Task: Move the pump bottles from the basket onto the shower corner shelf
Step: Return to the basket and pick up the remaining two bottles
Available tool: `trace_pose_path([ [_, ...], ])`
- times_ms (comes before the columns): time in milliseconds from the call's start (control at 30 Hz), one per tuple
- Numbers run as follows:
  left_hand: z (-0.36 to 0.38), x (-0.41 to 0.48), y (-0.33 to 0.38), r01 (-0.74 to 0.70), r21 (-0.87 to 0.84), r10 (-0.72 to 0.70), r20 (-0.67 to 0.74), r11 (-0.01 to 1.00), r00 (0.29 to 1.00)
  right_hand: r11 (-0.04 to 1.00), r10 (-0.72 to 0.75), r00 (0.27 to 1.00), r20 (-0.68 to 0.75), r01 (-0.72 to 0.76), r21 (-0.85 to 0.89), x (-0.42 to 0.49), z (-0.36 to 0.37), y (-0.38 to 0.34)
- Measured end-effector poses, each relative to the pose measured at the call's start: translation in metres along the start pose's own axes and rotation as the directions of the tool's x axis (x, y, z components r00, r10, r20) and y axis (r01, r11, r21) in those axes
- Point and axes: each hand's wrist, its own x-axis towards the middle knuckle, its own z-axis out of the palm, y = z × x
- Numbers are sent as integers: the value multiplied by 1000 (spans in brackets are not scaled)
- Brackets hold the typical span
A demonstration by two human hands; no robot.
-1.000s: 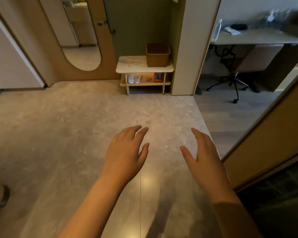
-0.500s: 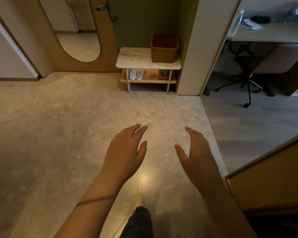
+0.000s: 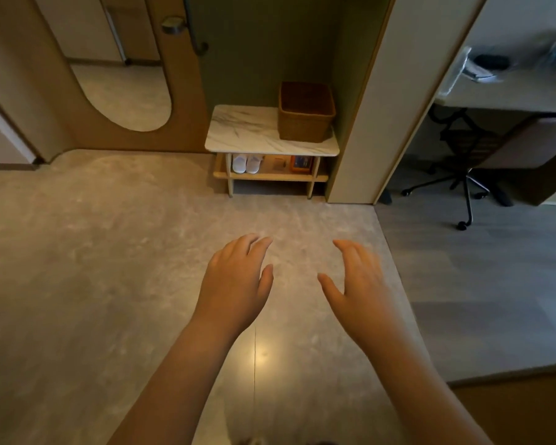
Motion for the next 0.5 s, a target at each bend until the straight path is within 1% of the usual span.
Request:
trace_pose_path([
  [133, 17, 51, -13, -14, 10, 14, 38, 1000, 999, 999, -4, 1000, 18, 3, 44, 39, 10, 13],
  [233, 28, 93, -17, -3, -17, 4, 27, 1000, 1000, 999, -18, 1000, -4, 19, 33, 78, 16, 27],
  [367, 41, 160, -9, -27, -17, 27, -11, 999, 1000, 999, -29, 1000, 9, 28, 36, 143, 19, 47],
  [500, 45, 228, 2, -33, 18, 33, -35, 999, 999, 997, -50, 998, 31, 48, 59, 213, 7, 71],
])
